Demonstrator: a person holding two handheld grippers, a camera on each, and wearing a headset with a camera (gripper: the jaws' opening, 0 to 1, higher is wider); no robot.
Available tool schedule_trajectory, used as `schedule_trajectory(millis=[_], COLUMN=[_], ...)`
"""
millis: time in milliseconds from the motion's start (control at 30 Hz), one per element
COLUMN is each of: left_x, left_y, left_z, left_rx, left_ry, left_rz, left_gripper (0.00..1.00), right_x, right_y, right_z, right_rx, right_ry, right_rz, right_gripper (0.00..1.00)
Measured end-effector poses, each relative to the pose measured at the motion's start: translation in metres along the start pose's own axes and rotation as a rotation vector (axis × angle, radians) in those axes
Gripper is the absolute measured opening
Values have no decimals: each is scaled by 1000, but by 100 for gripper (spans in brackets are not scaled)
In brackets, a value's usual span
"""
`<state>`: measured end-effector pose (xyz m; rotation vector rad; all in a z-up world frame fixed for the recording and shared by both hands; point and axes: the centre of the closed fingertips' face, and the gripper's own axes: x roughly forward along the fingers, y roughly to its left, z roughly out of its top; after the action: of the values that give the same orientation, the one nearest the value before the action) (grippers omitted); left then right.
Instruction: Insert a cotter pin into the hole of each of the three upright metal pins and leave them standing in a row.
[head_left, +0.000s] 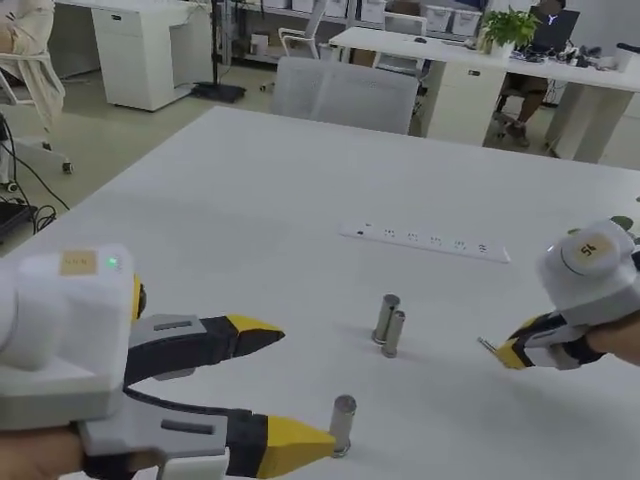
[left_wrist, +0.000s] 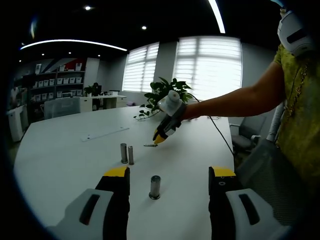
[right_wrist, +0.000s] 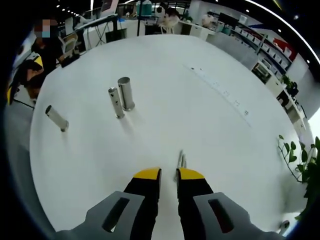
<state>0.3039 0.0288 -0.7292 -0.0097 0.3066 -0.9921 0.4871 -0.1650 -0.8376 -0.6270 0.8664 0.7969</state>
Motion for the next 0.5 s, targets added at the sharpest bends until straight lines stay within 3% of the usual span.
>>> schedule_trajectory(millis=[500], left_x=[-1], left_y=[4], left_z=[-3], left_rx=[-18], left_ry=[0], left_rz=[-1], left_gripper=[62], right_x=[18], right_y=[-7], right_z=[-7], right_rx=[17], right_ry=[76], right_rz=[29], right_gripper=[15])
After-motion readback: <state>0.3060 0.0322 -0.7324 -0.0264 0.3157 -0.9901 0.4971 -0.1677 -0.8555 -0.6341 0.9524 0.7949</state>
